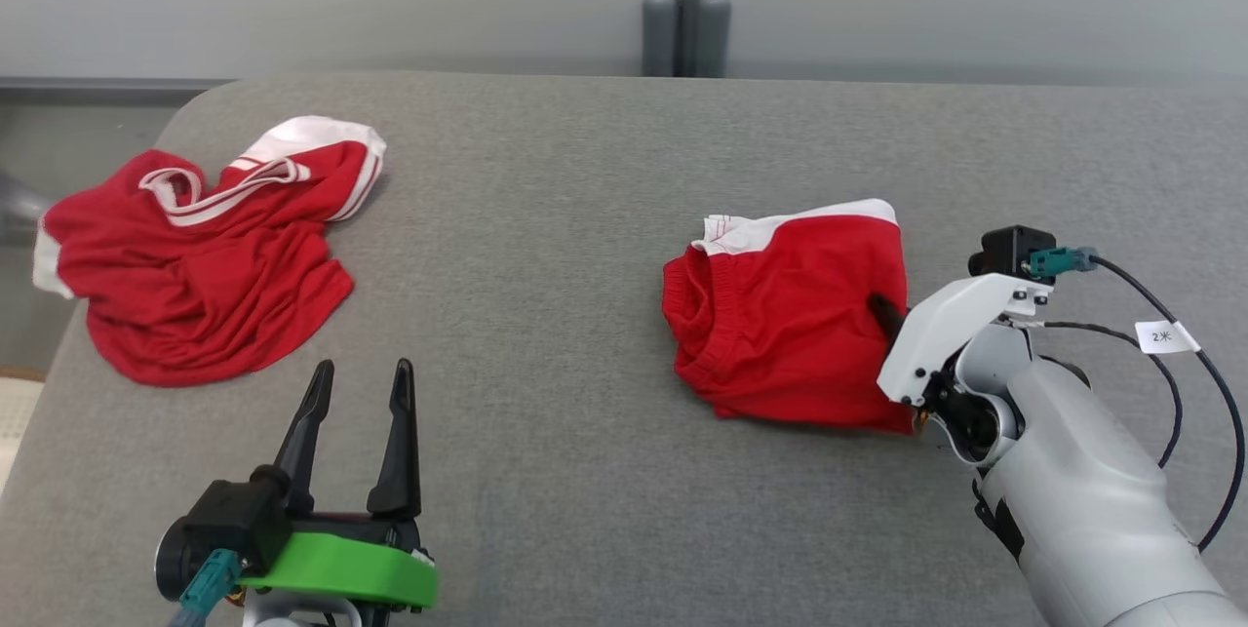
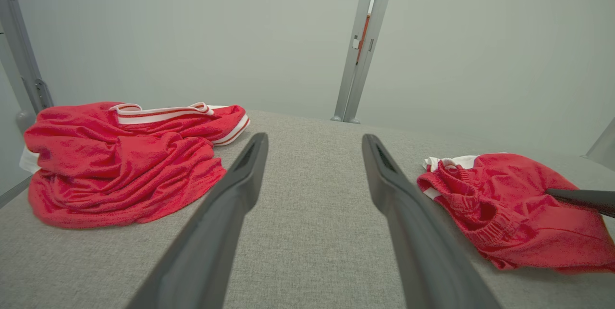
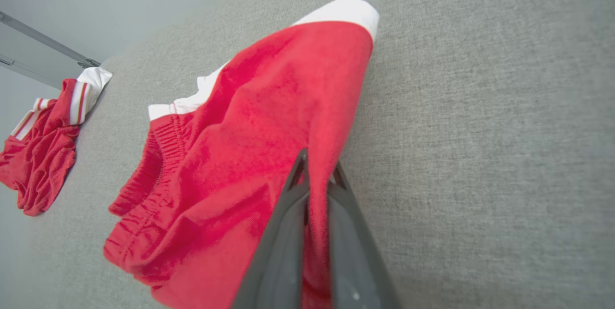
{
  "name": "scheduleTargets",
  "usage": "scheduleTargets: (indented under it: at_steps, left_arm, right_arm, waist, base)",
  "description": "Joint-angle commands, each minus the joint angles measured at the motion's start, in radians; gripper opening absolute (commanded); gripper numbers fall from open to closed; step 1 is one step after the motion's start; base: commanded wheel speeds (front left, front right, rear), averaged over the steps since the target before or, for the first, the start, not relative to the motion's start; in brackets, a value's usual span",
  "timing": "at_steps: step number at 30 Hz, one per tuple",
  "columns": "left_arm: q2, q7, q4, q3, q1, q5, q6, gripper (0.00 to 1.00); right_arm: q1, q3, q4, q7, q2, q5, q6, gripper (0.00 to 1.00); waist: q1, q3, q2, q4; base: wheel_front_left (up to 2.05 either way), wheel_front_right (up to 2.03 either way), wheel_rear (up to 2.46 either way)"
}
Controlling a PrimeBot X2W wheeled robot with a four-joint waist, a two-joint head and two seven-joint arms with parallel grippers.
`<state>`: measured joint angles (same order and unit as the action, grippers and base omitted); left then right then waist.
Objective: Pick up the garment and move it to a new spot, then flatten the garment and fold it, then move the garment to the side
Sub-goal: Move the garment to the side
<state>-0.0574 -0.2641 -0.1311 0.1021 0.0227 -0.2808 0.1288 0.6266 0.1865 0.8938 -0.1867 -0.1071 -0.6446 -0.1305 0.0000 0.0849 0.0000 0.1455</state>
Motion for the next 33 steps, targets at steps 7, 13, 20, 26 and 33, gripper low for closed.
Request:
scheduleTargets:
  at_steps: [7, 13, 20, 26, 33]
  left_arm:
    - [-0.037, 0.000, 0.014, 0.086, 0.051, -0.001, 0.002, 1.00]
    - [-0.072, 0.000, 0.005, 0.133, 0.095, -0.015, 0.002, 1.00]
    - [-0.088, 0.000, -0.012, 0.159, 0.128, -0.026, 0.002, 1.00]
    - [-0.100, 0.000, -0.018, 0.174, 0.158, -0.021, 0.002, 1.00]
    - [-0.124, 0.001, -0.029, 0.206, 0.212, -0.017, 0.002, 1.00]
  right_arm:
    - [0.056, 0.104, -0.034, 0.018, -0.073, -0.008, 0.000, 0.00]
    - [0.093, 0.165, -0.047, 0.040, -0.111, -0.039, 0.000, 0.00]
    - [0.111, 0.207, -0.034, 0.079, -0.126, -0.081, 0.000, 0.00]
    - [0.149, 0.299, -0.044, 0.110, -0.153, -0.090, 0.000, 0.00]
    - [0.245, 0.409, -0.055, 0.185, -0.254, -0.115, 0.000, 0.00]
  waist:
    - [0.0000, 0.009, 0.0000, -0.244]
    - [0.0000, 0.040, 0.0000, -0.367]
    - [0.0000, 0.067, 0.0000, -0.463]
    - [0.0000, 0.111, 0.0000, -0.489]
    - [0.0000, 0.201, 0.0000, -0.434]
  base:
    - [0.00, 0.00, 0.00]
    - [0.00, 0.00, 0.00]
    - [0.00, 0.00, 0.00]
    - [0.00, 0.00, 0.00]
    - [0.00, 0.00, 0.00]
